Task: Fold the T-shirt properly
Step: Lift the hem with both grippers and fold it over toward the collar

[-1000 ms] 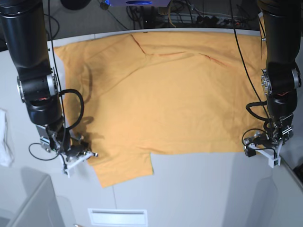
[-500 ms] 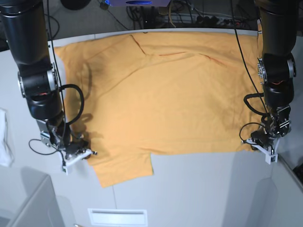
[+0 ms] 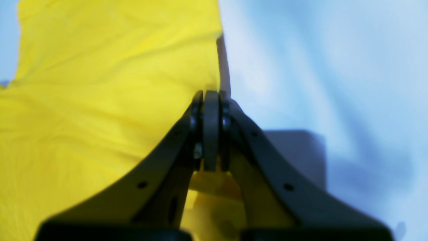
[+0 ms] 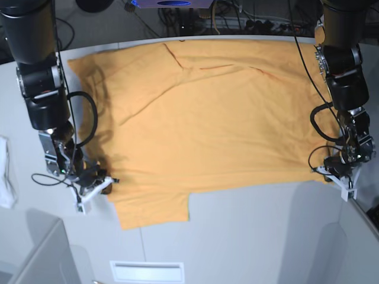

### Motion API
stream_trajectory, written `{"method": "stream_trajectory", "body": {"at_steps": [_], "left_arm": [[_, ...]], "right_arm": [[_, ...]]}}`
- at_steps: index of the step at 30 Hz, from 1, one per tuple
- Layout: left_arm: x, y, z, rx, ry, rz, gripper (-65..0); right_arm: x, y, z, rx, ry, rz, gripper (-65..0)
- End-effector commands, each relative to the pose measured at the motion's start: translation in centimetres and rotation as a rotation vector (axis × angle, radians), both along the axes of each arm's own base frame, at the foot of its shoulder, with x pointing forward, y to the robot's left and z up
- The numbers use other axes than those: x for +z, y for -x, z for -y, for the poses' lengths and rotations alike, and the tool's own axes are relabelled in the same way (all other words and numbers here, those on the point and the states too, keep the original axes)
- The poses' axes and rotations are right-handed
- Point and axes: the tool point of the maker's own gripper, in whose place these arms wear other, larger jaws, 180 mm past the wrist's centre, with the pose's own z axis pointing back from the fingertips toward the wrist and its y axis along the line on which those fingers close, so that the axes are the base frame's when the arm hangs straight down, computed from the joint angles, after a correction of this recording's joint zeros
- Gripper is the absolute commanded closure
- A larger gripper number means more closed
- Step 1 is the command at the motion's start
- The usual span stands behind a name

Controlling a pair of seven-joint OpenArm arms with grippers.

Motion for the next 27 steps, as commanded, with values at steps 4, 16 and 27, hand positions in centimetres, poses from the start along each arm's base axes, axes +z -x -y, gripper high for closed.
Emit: {"method": "stream_trajectory", "body": {"at_steps": [4,16,27], "left_arm": [[2.6,-1.0,-0.6,-0.009,-0.035,0.067,0.0],[6.2,-1.2,0.2,-0.058,-0.099,0.123,0.0],[7.1,1.1,0.6,-0.087,-0.160,0.158,0.0]], "right_arm": [[2.4,-1.6,1.0,-0.029,0.008,0.076,0.0],[6.4,-1.7,-0.8,0.050,0.014,0.211,0.0],[5.1,0.1,-0.4,0.067,0.026,0.189,0.0]]}}
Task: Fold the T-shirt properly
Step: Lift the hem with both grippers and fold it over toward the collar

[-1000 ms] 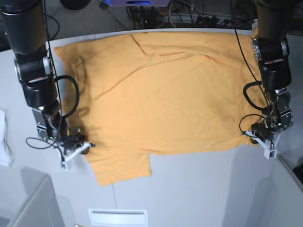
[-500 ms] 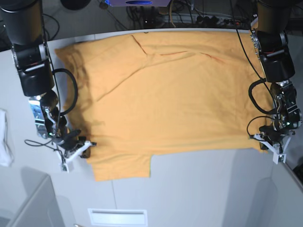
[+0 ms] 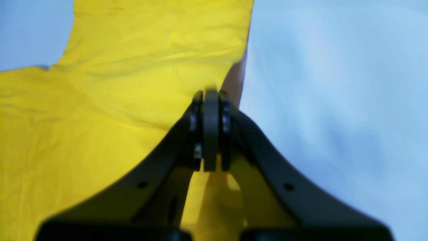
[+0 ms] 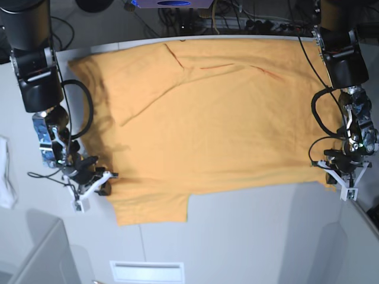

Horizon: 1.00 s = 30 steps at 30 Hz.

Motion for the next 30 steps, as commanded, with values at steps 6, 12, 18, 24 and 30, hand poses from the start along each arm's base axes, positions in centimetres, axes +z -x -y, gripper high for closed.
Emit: {"method": "stream_trajectory", "body": {"at_steps": [6,12,18,24,30], "left_arm": [[2.4,1.3,-1.6,0.028,0.048,0.104,0.0],[2.1,2.9,-1.1,0.014,0.038,0.100,0.0],[3.5,4.6,-0.8,-0.006,-0.013,0.132,0.0],[3.5,5.2,-1.0,0.016,-0.006,0.095,0.0],[5.5,6.2,-0.6,0.003,-0.052,0.130,0.0]], "right_arm": [[3.5,0.1,1.2,-0.033,-0.054,0.116,0.0],[3.2,1.9,1.1,-0.020,-0.060,0.069,0.0],[3.7,3.9,2.0,-0.056,-0.094,0.098,0.0],[3.5,4.9,3.2,-0.085,-0.101,0.069,0.0],[4.0,6.8,1.4,-0.051,-0.122,0.089,0.0]]}}
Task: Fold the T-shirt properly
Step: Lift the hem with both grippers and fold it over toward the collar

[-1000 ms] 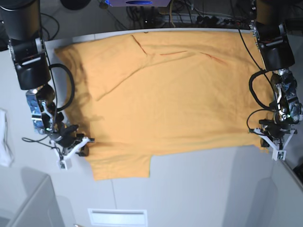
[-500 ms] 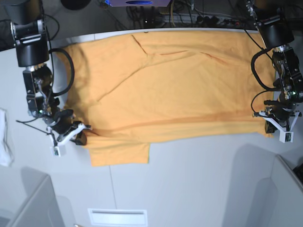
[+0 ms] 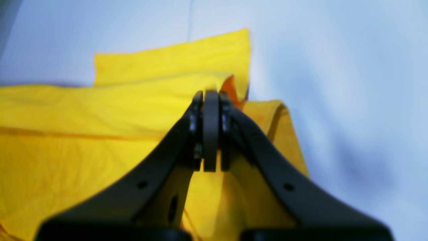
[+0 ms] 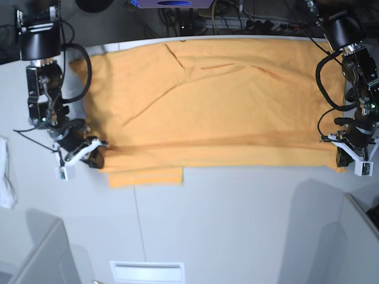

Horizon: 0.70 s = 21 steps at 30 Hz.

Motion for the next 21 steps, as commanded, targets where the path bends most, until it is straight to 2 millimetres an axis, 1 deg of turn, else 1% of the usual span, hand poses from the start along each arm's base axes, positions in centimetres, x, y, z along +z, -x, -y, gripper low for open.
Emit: {"method": "stream_trajectory", "body": {"at_steps": [1,4,8,9,11,15,17,19,21], "left_arm": [[1.9,-0.2,-0.7,0.006,-0.033,0.047,0.0],[2.0,0.3,-0.5,-0.001,-0.044,0.047,0.0],[2.0,0.3,-0.3,-0.003,-0.041,0.048,0.0],[1.9,0.4,-0.3,-0.004,-0.042,0.045,0.0],[1.1,1.2,-0.5,-0.001,-0.046,0.019,0.0],[1.0,2.8,0.5,-0.030,-0.076,0.000,0.0],[1.0,3.6,0.9,-0.046,-0.093,-0.006,0.0],[1.3,3.9,1.2,-0.055,-0.104,-0.002,0.0],[1.8,3.9,1.5,-0.063,-0.112,0.007,0.0]], "right_arm": [[2.4,-0.9,0.8,-0.016,-0.008,0.079,0.0],[2.7,-0.4,0.5,-0.038,-0.041,0.076,0.0],[2.8,-0.2,1.4,-0.058,-0.043,0.048,0.0],[3.2,-0.2,1.4,-0.055,-0.041,0.056,0.0],[3.6,0.2,1.1,-0.046,-0.038,0.068,0.0],[3.5,1.8,0.4,-0.025,-0.035,0.065,0.0],[3.6,2.7,-0.2,-0.012,-0.036,0.066,0.0],[3.7,3.3,-1.1,-0.004,-0.052,0.072,0.0],[4.3,3.2,-0.5,-0.027,-0.057,0.088,0.0]]}}
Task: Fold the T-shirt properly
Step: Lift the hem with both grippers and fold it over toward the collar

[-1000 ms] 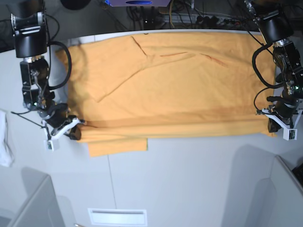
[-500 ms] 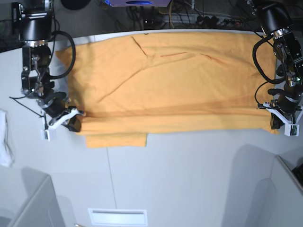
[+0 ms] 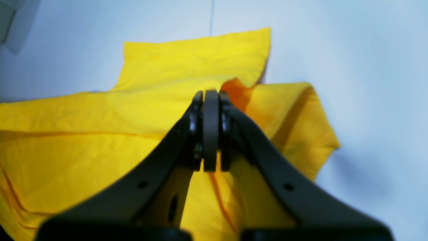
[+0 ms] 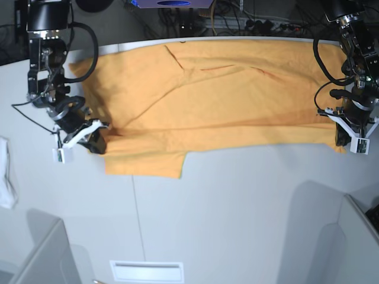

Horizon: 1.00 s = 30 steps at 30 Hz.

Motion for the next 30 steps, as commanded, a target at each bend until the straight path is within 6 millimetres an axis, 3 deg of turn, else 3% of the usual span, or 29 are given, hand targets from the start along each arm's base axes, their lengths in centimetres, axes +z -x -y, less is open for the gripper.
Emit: {"method": "stream_trajectory", "body": {"at_steps": [1,10,20,23,30], "left_arm": [[2.1,-0.9,-0.3,-0.009,-0.026,0.065,0.0],[1.4,0.8,0.3,-0.028,-0.043,0.026,0.0],[1.6,2.9,-0.2,-0.063,-0.092,-0.004,0.0],[1.0,4.0,-0.5,-0.059,-0.095,-0.034,0.0],[0.0,5.5,0.2,-0.105,-0.108,-0.086,0.0]], "right_arm": [[2.4,-1.3,1.0,-0.020,-0.003,0.082,0.0],[2.6,1.0,2.7,-0.056,0.021,0.065,0.0],[3.5,3.2,2.6,-0.072,0.021,0.078,0.0],[3.8,3.6,2.0,-0.071,-0.059,0.076,0.0],[3.5,5.1,3.1,-0.111,-0.111,0.051,0.0]]}}
